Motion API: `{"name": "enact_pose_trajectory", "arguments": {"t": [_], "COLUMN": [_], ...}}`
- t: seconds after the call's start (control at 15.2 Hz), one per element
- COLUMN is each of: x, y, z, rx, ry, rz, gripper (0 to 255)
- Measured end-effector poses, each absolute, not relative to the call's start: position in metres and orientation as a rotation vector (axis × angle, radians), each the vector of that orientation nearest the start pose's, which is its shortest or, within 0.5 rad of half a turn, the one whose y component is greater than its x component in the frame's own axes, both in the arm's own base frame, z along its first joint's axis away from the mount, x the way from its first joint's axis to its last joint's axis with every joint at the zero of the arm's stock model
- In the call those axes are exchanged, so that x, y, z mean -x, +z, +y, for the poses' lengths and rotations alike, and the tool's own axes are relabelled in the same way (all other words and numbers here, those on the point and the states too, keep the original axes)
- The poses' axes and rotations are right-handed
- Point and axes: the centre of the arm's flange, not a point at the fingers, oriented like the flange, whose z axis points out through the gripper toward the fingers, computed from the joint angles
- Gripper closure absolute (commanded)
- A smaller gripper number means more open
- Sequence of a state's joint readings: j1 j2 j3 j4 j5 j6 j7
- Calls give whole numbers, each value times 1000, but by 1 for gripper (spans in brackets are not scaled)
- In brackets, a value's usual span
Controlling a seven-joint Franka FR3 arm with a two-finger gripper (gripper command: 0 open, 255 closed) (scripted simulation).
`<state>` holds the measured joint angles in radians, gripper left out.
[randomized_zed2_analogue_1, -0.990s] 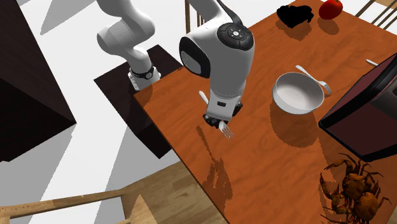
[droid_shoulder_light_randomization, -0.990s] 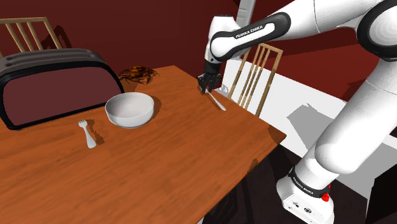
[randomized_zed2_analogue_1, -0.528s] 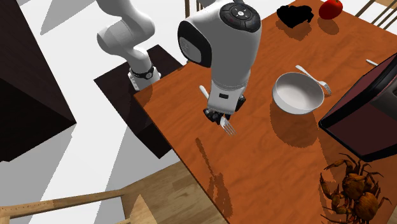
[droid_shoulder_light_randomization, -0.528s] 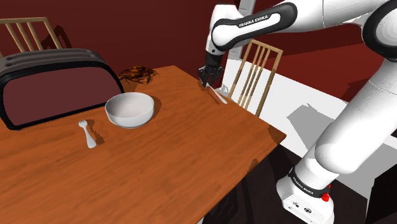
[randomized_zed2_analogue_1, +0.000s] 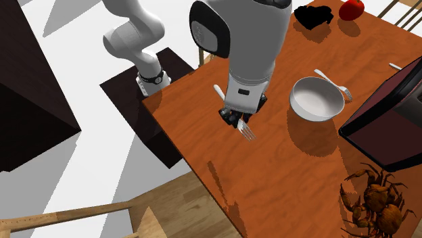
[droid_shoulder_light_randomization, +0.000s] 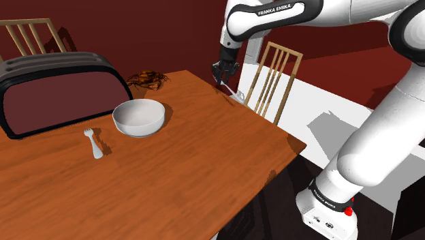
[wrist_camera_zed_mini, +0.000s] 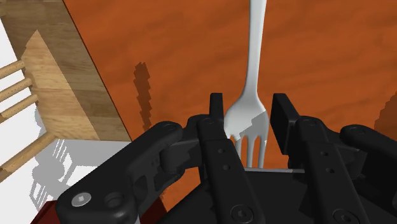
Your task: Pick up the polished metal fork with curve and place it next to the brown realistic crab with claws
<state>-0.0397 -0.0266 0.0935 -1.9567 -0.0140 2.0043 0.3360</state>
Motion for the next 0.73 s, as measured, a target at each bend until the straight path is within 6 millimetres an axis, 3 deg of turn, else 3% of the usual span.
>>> {"name": "enact_pose_trajectory", "arguments": {"t": [0.73], "x": [-693], "y": [497], "z": [36], "rx": [3110], "ry": [-117], "rz": [433], "gripper": [255]}}
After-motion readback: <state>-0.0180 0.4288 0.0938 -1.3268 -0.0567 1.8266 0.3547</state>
